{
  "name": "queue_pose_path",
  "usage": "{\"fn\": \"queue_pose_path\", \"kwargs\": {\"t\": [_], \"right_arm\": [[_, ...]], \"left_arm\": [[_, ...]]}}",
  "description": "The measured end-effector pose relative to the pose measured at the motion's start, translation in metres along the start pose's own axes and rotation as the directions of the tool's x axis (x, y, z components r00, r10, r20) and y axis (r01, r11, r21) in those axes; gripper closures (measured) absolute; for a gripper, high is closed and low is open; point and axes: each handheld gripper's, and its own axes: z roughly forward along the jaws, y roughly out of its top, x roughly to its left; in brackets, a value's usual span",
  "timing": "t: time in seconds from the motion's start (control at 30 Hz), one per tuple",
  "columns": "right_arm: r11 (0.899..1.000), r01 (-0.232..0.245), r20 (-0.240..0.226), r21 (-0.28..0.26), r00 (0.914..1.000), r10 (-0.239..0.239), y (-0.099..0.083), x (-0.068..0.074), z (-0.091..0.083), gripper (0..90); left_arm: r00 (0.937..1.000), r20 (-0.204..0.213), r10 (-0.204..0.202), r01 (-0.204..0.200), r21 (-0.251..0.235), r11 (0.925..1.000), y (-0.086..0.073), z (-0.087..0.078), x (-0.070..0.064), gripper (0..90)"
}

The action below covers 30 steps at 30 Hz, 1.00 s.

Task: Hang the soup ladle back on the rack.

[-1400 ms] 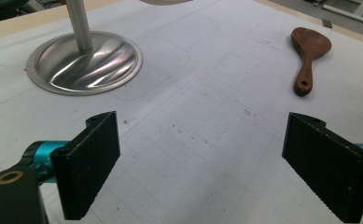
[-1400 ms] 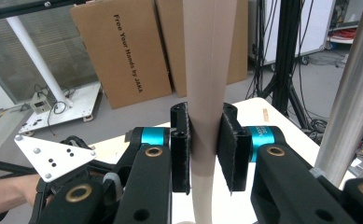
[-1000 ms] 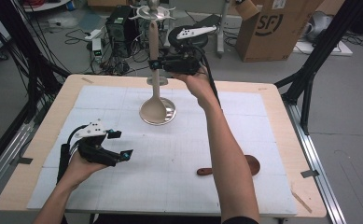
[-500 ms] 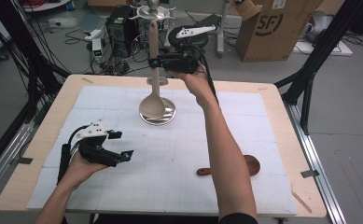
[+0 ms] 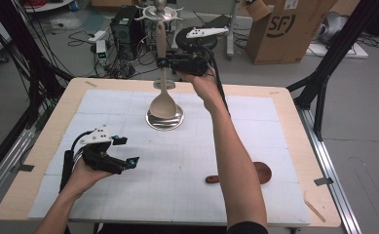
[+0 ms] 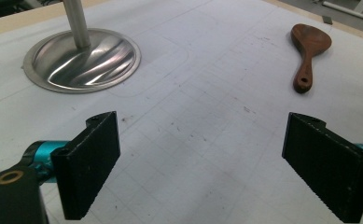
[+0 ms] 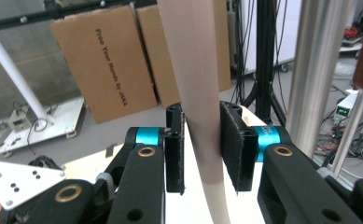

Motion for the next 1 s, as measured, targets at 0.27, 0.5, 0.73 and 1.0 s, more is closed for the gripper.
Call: {"fn": "queue_pose_path", "kwargs": {"t": [0.27,0.5,0.73,1.0], "right_arm": [[1.000,0.018,0.030,-0.015,0.9994,-0.018,0.0011,-0.0008,-0.0024,70.9],[1.000,0.014,0.020,-0.005,0.9997,-0.013,0.0030,-0.0007,-0.0015,71.4],[1.000,0.013,0.010,0.009,0.9999,-0.013,0.0094,-0.0012,0.0041,71.4],[1.000,-0.007,0.022,-0.017,0.9997,0.008,0.0078,-0.0044,0.0033,69.4]], "left_arm": [[1.0000,0.001,0.000,0.000,0.000,1.0000,-0.0001,0.0013,-0.0008,11.9],[1.0000,0.005,0.000,0.001,-0.007,1.0000,0.0002,0.0010,0.0001,11.9],[1.0000,0.007,-0.005,0.005,-0.010,0.9999,0.0003,0.0005,0.0010,11.9],[0.9999,0.010,-0.004,0.004,-0.012,0.9999,0.0003,-0.0009,0.0014,11.9]]}}
